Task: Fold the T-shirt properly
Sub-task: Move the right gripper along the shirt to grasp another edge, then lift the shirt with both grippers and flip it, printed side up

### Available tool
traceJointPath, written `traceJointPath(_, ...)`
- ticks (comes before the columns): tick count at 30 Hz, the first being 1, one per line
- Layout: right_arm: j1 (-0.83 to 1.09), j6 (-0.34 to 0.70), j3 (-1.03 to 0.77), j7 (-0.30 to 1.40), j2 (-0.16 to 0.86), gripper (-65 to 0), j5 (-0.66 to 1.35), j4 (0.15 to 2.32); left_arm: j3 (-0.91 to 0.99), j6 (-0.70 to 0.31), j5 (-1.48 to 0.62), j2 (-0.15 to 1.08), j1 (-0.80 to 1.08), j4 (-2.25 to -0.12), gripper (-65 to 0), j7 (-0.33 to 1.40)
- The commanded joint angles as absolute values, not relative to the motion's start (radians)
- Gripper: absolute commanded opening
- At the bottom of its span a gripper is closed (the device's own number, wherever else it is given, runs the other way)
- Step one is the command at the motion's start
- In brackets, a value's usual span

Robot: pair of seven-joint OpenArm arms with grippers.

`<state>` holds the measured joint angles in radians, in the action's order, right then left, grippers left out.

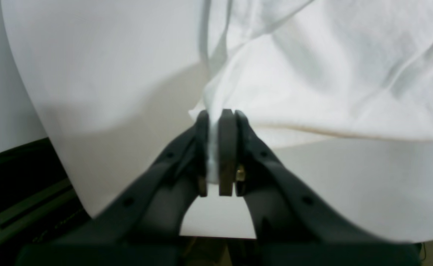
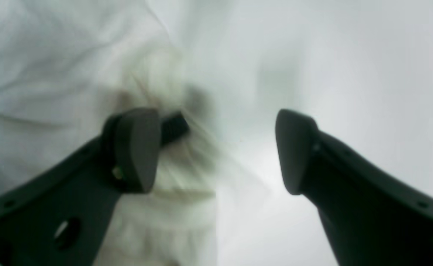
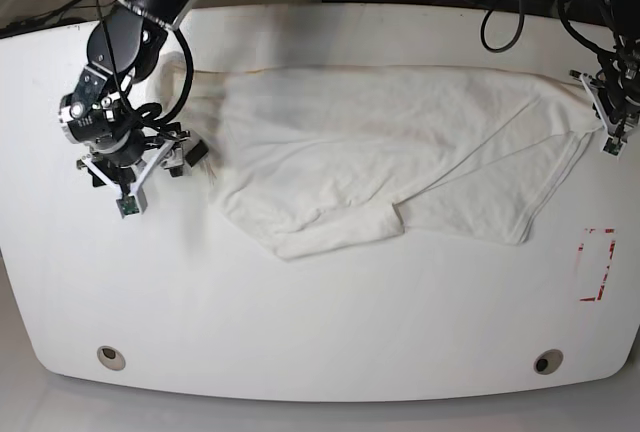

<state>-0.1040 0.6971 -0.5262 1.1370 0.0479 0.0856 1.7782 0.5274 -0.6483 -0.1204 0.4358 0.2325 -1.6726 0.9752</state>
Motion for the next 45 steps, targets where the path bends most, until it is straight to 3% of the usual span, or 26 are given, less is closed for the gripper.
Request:
traceJointPath(1,-0.202,0.698,-0.476,1.112,0.082,-20.3,0.107,1.652,0.533,-0.645,-0.120,0.456,0.225,-1.687,-64.4,0.963)
traceJointPath(16,-0.513,0.698,-0.463,0.952,0.113,-20.3,0.105,1.012,0.533,-0.639,-0.120,0.455,0.223,-1.685,-64.4,0.963)
traceJointPath(32,-0.461,0.698,-0.355,0.937,0.038,-20.8,0.101,1.000,0.533,-0.639,-0.120,0.455,0.223,-1.685,-64.4,0.963)
traceJointPath(34,-0.458,0.698,-0.354,0.912,0.038,-23.6,0.101,1.000,0.533,-0.639,-0.120,0.455,0.223,-1.685,-64.4,0.963)
traceJointPath(37,-0.456,0.698,-0.354,0.881,0.038,-36.8,0.099,0.997,0.533,-0.639,-0.120,0.455,0.222,-1.684,-64.4,0.963)
traceJointPath(41,-0.458,0.698,-0.352,0.875,0.039,-62.3,0.099,1.003,0.527,-0.639,-0.120,0.455,0.200,-1.684,-64.4,0.963)
traceJointPath(42,-0.458,0.698,-0.352,0.875,0.039,-65.0,0.101,1.004,0.519,-0.639,-0.119,0.455,0.194,-1.684,-64.4,0.963)
traceJointPath(45,-0.460,0.698,-0.351,0.877,0.042,-65.0,0.104,1.010,0.498,-0.639,-0.119,0.455,0.180,-1.684,-64.4,0.963)
